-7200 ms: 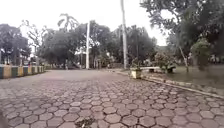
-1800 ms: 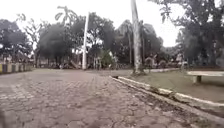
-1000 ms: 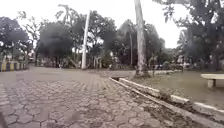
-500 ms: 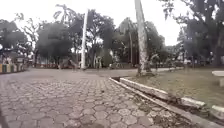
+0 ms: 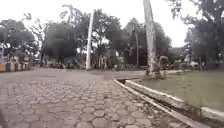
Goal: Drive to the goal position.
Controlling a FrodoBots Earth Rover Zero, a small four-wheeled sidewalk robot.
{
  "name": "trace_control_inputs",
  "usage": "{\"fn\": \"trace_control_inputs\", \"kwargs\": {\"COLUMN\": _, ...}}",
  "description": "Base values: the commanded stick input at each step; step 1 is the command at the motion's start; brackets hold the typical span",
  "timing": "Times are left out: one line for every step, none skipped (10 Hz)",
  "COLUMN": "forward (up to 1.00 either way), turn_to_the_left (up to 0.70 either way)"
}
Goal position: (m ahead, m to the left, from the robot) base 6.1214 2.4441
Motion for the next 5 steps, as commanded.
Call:
{"fn": "trace_control_inputs", "kwargs": {"forward": 0.70, "turn_to_the_left": 0.00}}
{"fn": "trace_control_inputs", "kwargs": {"forward": 0.70, "turn_to_the_left": 0.00}}
{"fn": "trace_control_inputs", "kwargs": {"forward": 0.70, "turn_to_the_left": 0.00}}
{"fn": "trace_control_inputs", "kwargs": {"forward": 0.70, "turn_to_the_left": 0.00}}
{"fn": "trace_control_inputs", "kwargs": {"forward": 0.70, "turn_to_the_left": 0.00}}
